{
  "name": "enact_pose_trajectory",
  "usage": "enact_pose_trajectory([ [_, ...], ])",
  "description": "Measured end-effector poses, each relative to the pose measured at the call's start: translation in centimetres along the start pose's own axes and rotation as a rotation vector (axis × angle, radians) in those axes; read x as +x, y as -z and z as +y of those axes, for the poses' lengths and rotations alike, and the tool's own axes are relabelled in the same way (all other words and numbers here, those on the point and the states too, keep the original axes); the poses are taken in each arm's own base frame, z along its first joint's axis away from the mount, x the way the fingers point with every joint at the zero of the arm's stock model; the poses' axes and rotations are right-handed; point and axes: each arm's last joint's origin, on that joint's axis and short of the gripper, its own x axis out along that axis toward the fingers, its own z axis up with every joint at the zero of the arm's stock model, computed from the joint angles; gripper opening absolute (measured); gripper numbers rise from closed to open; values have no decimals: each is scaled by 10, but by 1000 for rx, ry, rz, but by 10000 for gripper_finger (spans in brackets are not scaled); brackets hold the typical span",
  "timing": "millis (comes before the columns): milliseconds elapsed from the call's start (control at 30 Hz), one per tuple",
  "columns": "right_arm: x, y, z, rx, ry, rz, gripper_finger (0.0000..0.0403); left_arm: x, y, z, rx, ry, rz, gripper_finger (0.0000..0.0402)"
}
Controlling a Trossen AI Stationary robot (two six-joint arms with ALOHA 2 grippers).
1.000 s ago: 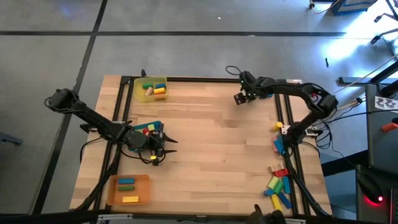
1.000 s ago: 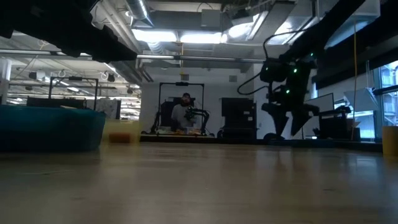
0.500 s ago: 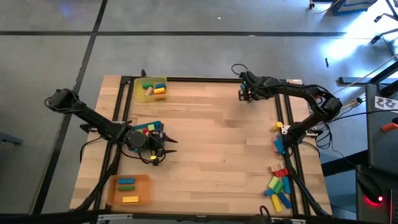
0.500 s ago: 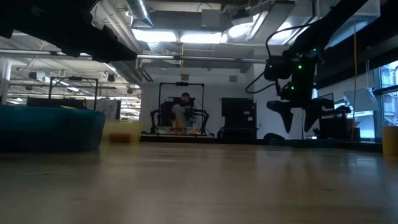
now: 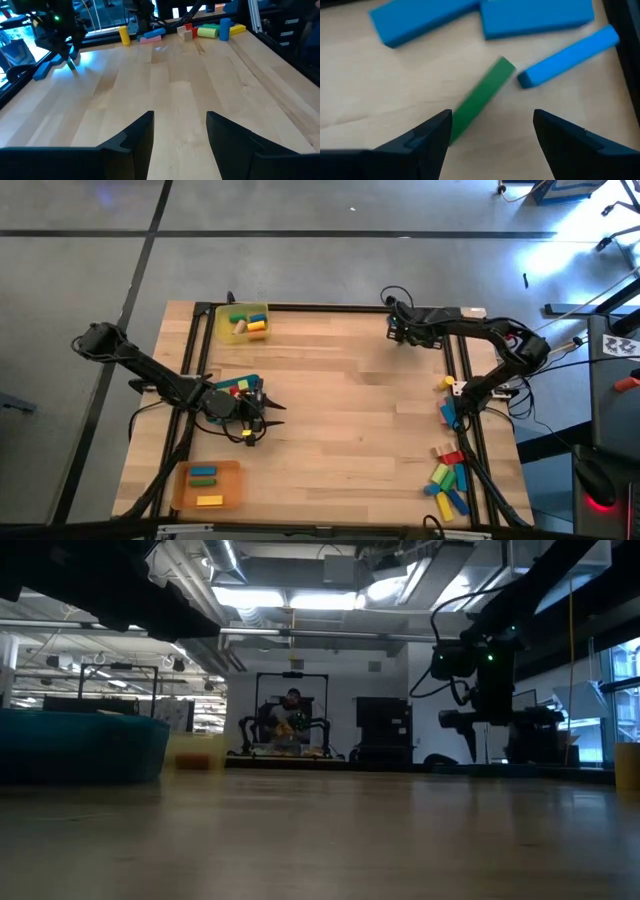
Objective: Sort blocks by size
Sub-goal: Put the green block into the orange bin
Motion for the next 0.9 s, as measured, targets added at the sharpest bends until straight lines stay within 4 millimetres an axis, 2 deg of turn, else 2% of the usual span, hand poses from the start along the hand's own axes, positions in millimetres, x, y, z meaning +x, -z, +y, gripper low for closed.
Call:
enact_pose_trajectory([
  [200,8,1,1,48,-44,-59,282,0,0,0,1,1,0,164],
  [500,24,6,5,13,-30,-34,282,0,0,0,-1,1,1,164],
  [767,30,10,10,-140,-37,-16,281,0,0,0,-4,1,0,164],
  [900,29,10,11,-204,-36,-29,257,0,0,0,-4,1,0,164],
])
